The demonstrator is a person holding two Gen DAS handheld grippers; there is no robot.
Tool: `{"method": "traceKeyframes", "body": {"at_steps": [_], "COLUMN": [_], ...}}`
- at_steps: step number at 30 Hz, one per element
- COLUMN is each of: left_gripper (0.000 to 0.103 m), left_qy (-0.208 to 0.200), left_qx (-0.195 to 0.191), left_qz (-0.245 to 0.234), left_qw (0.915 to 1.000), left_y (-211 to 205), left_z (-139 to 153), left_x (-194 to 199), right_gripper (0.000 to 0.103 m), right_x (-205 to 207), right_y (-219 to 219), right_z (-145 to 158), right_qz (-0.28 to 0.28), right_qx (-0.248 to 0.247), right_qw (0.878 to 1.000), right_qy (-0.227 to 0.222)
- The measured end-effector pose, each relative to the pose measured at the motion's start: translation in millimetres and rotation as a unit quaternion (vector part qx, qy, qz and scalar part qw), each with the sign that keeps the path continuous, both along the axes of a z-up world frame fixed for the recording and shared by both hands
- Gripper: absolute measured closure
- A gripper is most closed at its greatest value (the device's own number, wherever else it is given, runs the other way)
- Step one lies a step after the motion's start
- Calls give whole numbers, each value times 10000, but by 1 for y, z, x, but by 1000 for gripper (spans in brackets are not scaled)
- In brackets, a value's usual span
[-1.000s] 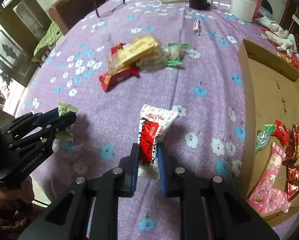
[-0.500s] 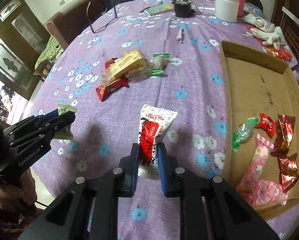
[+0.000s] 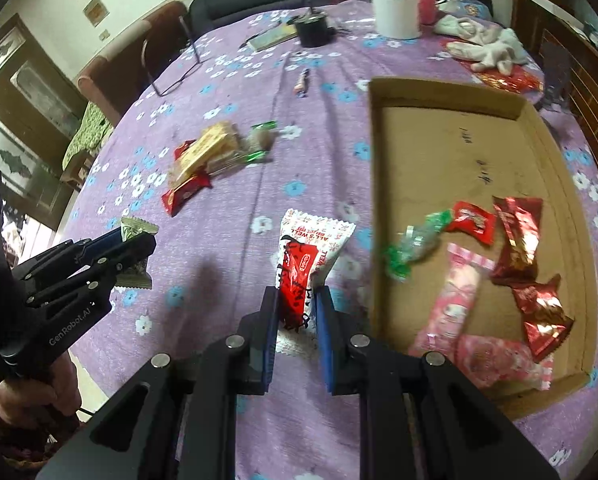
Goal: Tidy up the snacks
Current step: 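Carry the green-and-white and white-and-red packets toward the cardboard box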
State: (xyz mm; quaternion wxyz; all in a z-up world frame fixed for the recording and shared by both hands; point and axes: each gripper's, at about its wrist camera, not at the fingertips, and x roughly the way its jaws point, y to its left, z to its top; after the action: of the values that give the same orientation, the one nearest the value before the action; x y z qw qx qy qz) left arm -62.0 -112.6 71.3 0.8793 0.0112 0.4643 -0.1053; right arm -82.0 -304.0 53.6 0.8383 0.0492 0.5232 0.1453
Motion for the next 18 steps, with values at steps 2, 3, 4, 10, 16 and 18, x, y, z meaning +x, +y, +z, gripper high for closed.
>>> {"method": "traceKeyframes", "body": {"at_steps": [2, 3, 4, 10, 16, 18], "left_gripper": [80, 80, 80, 80, 80, 80], "left_qy": [-6, -4, -4, -30, -37, -48], "left_qx": [9, 7, 8, -4, -20, -34], "left_qz": [-70, -110, -141, -372, -676, -807], "left_qw": [10000, 9999, 9999, 9993, 9977, 9967], "left_y": [-8, -13, -17, -47, -82, -96], "left_z": [1, 2, 2, 6, 8, 9], "left_x": [1, 2, 3, 8, 11, 12], "right_gripper": [86, 86, 86, 86, 86, 86], "right_x": [-1, -2, -2, -3, -6, -6], "right_y": [-11, -16, -20, -52, -88, -101], "right_z": [1, 2, 2, 4, 3, 3], "right_qz": [-106, -154, -192, -495, -868, -981], "right_qx": [33, 44, 51, 113, 154, 161], "right_qw": [9999, 9999, 9998, 9987, 9961, 9950], "right_qy": [-9, -16, -20, -54, -33, -23]}}
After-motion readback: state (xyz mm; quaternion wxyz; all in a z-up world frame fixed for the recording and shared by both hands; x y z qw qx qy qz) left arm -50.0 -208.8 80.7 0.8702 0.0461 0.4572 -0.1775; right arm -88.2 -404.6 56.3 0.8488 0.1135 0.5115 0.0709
